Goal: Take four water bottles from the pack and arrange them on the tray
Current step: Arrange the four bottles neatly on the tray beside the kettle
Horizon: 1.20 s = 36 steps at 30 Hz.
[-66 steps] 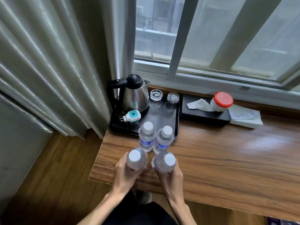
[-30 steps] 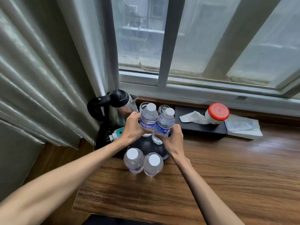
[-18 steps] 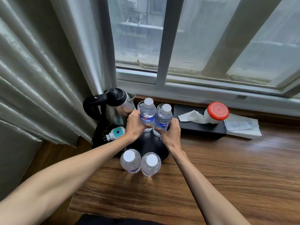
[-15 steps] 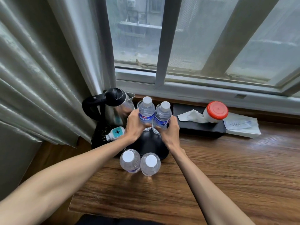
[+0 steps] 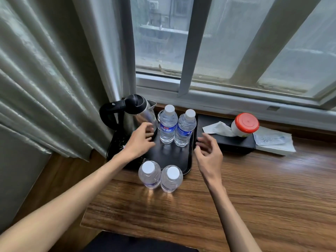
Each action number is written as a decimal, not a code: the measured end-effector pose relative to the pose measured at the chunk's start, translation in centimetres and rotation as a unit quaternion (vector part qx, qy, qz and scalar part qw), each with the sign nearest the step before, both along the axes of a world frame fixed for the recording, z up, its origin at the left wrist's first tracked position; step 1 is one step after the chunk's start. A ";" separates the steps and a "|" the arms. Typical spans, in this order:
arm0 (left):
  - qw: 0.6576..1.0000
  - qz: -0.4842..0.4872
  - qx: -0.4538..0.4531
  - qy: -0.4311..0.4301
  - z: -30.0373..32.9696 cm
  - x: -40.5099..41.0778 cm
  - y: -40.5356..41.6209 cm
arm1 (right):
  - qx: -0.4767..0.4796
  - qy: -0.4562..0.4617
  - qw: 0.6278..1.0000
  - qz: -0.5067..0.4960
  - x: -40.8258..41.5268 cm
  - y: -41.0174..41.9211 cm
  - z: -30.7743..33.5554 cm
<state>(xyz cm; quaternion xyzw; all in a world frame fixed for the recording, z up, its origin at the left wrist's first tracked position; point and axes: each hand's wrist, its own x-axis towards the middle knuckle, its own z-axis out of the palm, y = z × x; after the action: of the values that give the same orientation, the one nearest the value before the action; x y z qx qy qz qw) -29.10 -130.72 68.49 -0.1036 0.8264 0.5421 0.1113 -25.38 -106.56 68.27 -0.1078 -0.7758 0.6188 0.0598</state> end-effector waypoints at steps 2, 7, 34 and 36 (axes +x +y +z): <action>0.999 0.038 0.007 0.036 0.4 2.4 -1.8 | -0.010 -0.007 0.999 0.038 2.6 0.4 0.3; 0.999 0.005 0.044 0.025 -1.4 9.2 -3.2 | 0.017 -0.077 0.982 0.174 7.2 -0.4 -1.8; 0.995 -0.035 0.031 0.088 0.8 8.3 2.1 | 0.029 -0.049 0.991 0.121 4.5 -1.9 -1.8; 0.995 -0.032 0.031 0.090 0.7 7.0 2.7 | 0.031 -0.039 0.993 0.111 3.4 -2.1 -1.4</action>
<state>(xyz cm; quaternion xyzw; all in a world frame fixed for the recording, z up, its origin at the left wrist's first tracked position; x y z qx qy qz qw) -22.12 -128.05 69.20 -0.0242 0.8188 0.5706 0.0571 -21.97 -108.64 66.83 -0.0433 -0.8037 0.5924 -0.0359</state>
